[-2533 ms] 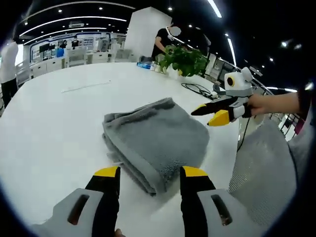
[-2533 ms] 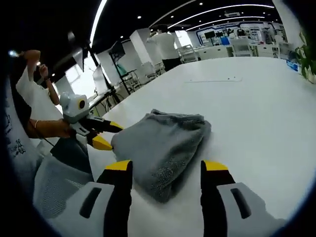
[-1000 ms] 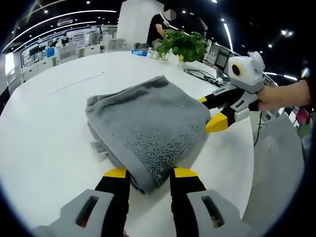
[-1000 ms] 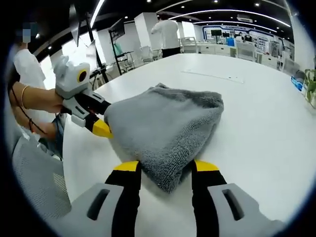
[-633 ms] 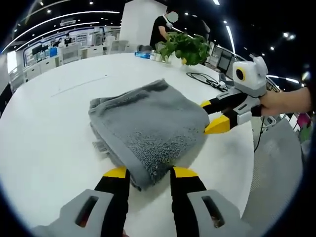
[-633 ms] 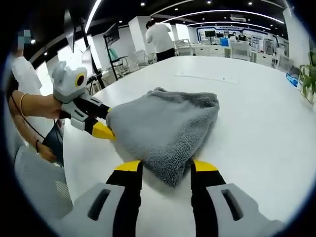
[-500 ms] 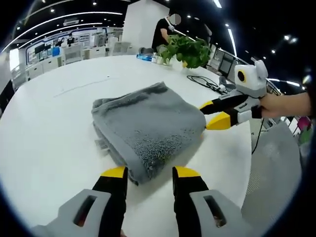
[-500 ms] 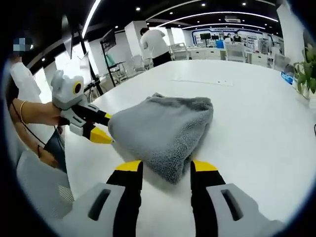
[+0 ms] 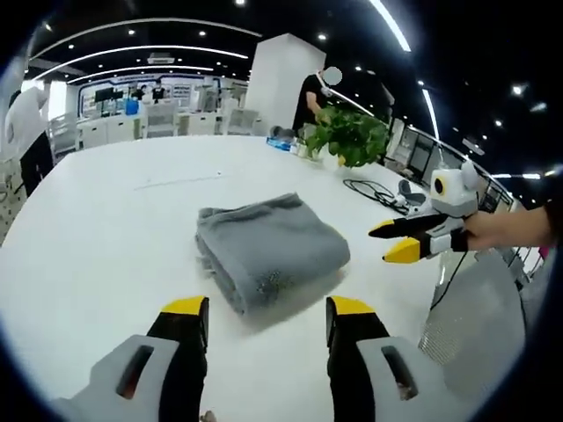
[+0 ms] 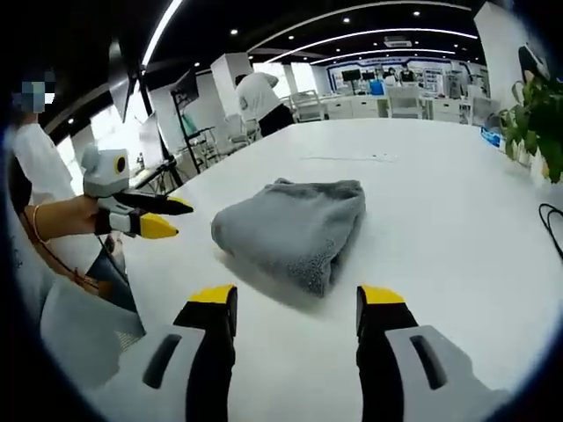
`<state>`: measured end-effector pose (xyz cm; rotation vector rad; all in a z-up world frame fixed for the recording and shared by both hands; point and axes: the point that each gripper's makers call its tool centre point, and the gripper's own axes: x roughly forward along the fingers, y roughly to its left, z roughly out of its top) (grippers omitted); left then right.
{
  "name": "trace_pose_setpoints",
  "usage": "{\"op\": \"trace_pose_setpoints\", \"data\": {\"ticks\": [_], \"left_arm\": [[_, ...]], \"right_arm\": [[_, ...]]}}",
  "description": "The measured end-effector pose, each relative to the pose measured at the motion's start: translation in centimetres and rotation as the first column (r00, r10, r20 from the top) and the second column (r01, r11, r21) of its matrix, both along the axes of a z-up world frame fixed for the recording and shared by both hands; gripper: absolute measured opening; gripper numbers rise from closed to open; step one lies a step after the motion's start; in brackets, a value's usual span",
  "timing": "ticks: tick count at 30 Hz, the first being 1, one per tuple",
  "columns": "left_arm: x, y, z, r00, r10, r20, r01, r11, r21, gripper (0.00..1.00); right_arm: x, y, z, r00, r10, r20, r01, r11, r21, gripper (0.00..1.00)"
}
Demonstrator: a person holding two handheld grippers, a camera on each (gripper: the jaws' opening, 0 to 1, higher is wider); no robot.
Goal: Fold the towel on the table until its edges align and the towel forms a compact rectangular stack.
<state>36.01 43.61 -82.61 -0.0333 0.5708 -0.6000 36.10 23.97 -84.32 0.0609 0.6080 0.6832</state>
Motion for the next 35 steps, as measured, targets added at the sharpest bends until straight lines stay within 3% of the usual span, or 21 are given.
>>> {"op": "trace_pose_setpoints", "data": {"ticks": [4,7,11,19,22,23,26,33,35], "left_arm": [[-1.3,0.7,0.7,0.999,0.029,0.03,-0.028,1.0,-0.011,0.64],[-1.7,1.7,1.1,0.994,0.097,0.044,-0.096,0.995,-0.008,0.72],[-2.5,2.3,1.9,0.987,0.144,0.073,-0.141,0.989,-0.05,0.79],[-2.9,2.0,2.2,0.987,0.133,0.088,-0.127,0.99,-0.065,0.82],[-3.0,2.8,1.5,0.988,0.13,0.079,-0.132,0.991,0.032,0.87],[-2.9,2.7,1.6,0.987,0.129,0.093,-0.132,0.991,0.032,0.9],[-3.1,2.7,2.4,0.984,0.142,0.106,-0.14,0.99,-0.026,0.93],[-4.2,3.4,3.4,0.979,0.15,0.14,-0.146,0.988,-0.041,0.99],[-4.4,3.4,3.4,0.978,0.153,0.142,-0.147,0.988,-0.048,0.99]], "right_arm": [[-1.1,0.0,0.8,1.0,-0.01,0.017,0.01,1.0,0.01,0.61],[-1.8,-0.4,1.1,1.0,-0.016,0.026,0.016,1.0,0.004,0.66],[-2.6,-1.1,1.8,0.998,-0.059,0.035,0.057,0.998,0.036,0.73],[-4.3,-2.5,2.1,0.992,-0.125,0.016,0.124,0.991,0.052,0.77],[-5.4,-2.0,1.9,0.992,-0.129,0.004,0.128,0.989,0.07,0.76],[-6.0,-1.7,1.5,0.994,-0.113,-0.007,0.113,0.992,0.054,0.77],[-6.5,-1.6,1.5,0.991,-0.136,-0.004,0.136,0.989,0.061,0.78],[-6.8,-2.0,2.4,0.981,-0.193,0.021,0.19,0.977,0.097,0.99],[-6.9,-2.2,2.4,0.98,-0.199,0.018,0.197,0.976,0.098,0.99]]}}
